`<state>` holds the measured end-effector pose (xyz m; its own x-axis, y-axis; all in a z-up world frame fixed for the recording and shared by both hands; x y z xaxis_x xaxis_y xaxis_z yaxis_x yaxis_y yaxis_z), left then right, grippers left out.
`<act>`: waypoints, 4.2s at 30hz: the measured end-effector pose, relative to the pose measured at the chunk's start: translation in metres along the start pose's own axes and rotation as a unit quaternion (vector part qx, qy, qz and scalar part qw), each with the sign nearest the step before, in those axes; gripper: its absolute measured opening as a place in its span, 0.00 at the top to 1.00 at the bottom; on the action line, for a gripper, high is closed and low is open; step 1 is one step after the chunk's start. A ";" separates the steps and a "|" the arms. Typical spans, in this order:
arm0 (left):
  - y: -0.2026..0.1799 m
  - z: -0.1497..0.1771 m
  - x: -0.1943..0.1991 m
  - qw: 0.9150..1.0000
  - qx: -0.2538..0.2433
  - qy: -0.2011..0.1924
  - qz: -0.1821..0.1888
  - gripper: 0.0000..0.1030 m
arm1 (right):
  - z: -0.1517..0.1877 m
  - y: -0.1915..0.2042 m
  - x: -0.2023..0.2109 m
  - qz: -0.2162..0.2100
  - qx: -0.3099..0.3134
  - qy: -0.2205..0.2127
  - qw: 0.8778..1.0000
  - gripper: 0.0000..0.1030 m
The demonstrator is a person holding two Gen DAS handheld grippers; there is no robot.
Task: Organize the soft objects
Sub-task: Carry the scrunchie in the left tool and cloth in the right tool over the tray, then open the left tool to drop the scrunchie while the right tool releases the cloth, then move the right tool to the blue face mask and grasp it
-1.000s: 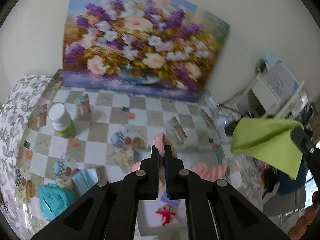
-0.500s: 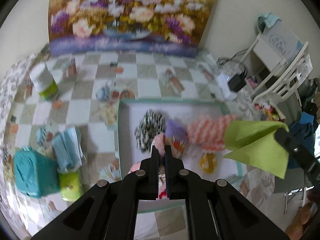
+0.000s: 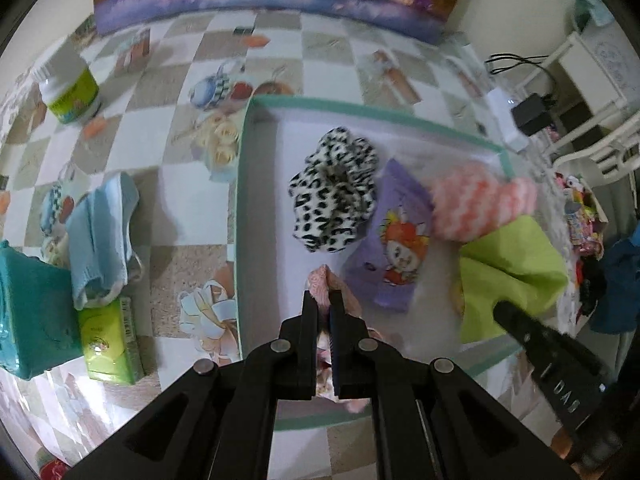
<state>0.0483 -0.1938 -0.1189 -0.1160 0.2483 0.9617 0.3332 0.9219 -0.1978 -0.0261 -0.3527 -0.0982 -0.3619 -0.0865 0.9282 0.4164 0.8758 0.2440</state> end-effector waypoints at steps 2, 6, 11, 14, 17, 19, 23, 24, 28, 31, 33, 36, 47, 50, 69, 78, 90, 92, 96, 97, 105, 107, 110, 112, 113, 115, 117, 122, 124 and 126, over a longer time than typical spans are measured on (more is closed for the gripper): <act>0.004 0.000 -0.005 1.000 0.008 0.005 -0.004 0.95 | 0.005 -0.001 -0.009 0.002 0.002 0.016 1.000 0.97; 0.009 -0.002 -0.011 1.000 0.016 0.010 -0.012 0.95 | 0.008 -0.002 -0.017 0.015 0.012 0.029 0.999 0.95; 0.008 -0.004 -0.014 1.000 0.015 0.014 -0.016 0.95 | 0.014 -0.002 -0.025 0.025 0.024 0.049 0.998 0.94; 0.006 -0.005 -0.012 1.000 0.010 0.014 -0.016 0.94 | 0.016 0.000 -0.028 0.029 0.030 0.056 0.998 0.94; 0.002 -0.010 -0.008 1.000 0.007 0.009 -0.014 0.85 | 0.016 0.001 -0.025 0.038 0.037 0.054 0.997 0.94; 0.002 -0.012 -0.003 1.000 0.007 0.002 -0.018 0.74 | 0.015 0.000 -0.021 0.045 0.040 0.050 0.997 0.94; 0.002 -0.017 0.010 1.000 0.011 -0.012 -0.013 0.67 | 0.011 -0.001 -0.011 0.063 0.043 0.035 0.996 0.66; 0.003 -0.018 0.014 1.000 0.012 -0.016 -0.010 0.63 | 0.009 0.000 -0.009 0.066 0.044 0.031 0.996 0.62; 0.008 -0.020 0.027 0.999 0.017 -0.031 -0.014 0.47 | 0.004 0.003 0.002 0.075 0.047 0.013 0.996 0.58; 0.014 -0.021 0.032 0.999 0.024 -0.037 -0.020 0.38 | 0.000 0.004 0.010 0.086 0.052 0.002 0.995 0.46; 0.018 -0.021 0.033 0.999 0.024 -0.038 -0.025 0.36 | -0.003 0.007 0.013 0.089 0.054 -0.005 0.995 0.38; 0.019 -0.021 0.029 0.999 0.022 -0.033 -0.031 0.28 | -0.006 0.010 0.013 0.091 0.057 -0.009 0.994 0.34; 0.011 -0.018 0.020 0.998 -0.013 -0.037 -0.051 0.04 | -0.008 0.000 0.009 0.118 0.050 -0.015 0.992 0.00; 0.012 -0.019 0.020 0.998 -0.011 -0.039 -0.054 0.04 | -0.009 -0.001 0.009 0.117 0.048 -0.015 0.992 0.00; 0.051 -0.040 0.078 0.995 0.030 -0.091 -0.011 0.03 | -0.030 0.007 0.058 0.054 -0.001 -0.119 0.991 0.00; 0.150 -0.042 0.092 0.985 0.113 -0.096 -0.088 0.03 | -0.029 0.065 0.048 0.010 0.055 -0.097 0.994 0.00; 0.218 -0.029 0.093 0.974 0.204 -0.092 -0.045 0.03 | -0.022 0.190 0.012 -0.053 0.155 -0.024 0.986 0.00; 0.225 -0.029 0.090 0.972 0.210 -0.089 -0.049 0.03 | -0.016 0.215 -0.005 -0.050 0.187 -0.005 0.981 0.00; 0.245 -0.026 0.078 0.968 0.234 -0.073 -0.059 0.03 | -0.008 0.243 -0.033 -0.048 0.221 0.026 0.974 0.00; 0.251 -0.026 0.072 0.966 0.244 -0.066 -0.058 0.03 | -0.006 0.248 -0.041 -0.049 0.226 0.034 0.972 0.00; 0.274 -0.023 0.054 0.957 0.281 -0.048 -0.049 0.03 | -0.002 0.272 -0.087 -0.071 0.229 0.090 0.967 0.02; 0.275 -0.023 0.055 0.956 0.284 -0.051 -0.048 0.03 | 0.000 0.275 -0.096 -0.076 0.228 0.103 0.965 0.02; 0.277 -0.023 0.055 0.956 0.286 -0.054 -0.045 0.03 | 0.003 0.277 -0.108 -0.081 0.228 0.119 0.963 0.03; 0.277 -0.022 0.056 0.955 0.288 -0.055 -0.045 0.03 | 0.006 0.277 -0.115 -0.082 0.228 0.129 0.962 0.07; 0.278 -0.021 0.057 0.955 0.288 -0.055 -0.045 0.03 | 0.008 0.277 -0.118 -0.085 0.226 0.135 0.961 0.10; 0.280 -0.021 0.060 0.955 0.288 -0.056 -0.045 0.03 | 0.011 0.278 -0.122 -0.090 0.226 0.142 0.960 0.14; 0.278 -0.023 0.063 0.955 0.288 -0.057 -0.046 0.03 | 0.013 0.279 -0.124 -0.103 0.222 0.147 0.958 0.21; 0.274 -0.022 0.064 0.956 0.284 -0.058 -0.044 0.03 | 0.014 0.278 -0.124 -0.115 0.221 0.140 0.958 0.50; 0.271 -0.023 0.066 0.957 0.281 -0.059 -0.045 0.03 | 0.013 0.275 -0.123 -0.113 0.219 0.137 0.959 0.58; 0.267 -0.025 0.069 0.958 0.275 -0.063 -0.047 0.03 | 0.013 0.273 -0.123 -0.116 0.215 0.137 0.960 0.65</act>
<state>0.1524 0.0623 -0.1009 -0.2452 0.1584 0.9564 -0.2237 0.9507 -0.2148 0.1214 -0.0968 -0.1489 -0.1464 -0.3721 0.9166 -0.0521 0.9282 0.3685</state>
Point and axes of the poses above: each gripper's, at about its wrist camera, not at the fingertips, and x roughly against the way its jaws point, y to its left, z to its underside, the point moved 6 cm from there along -x, roughly the way its jaws point, and after that the axes turned 2 degrees about -x, right-handed, at the moved point
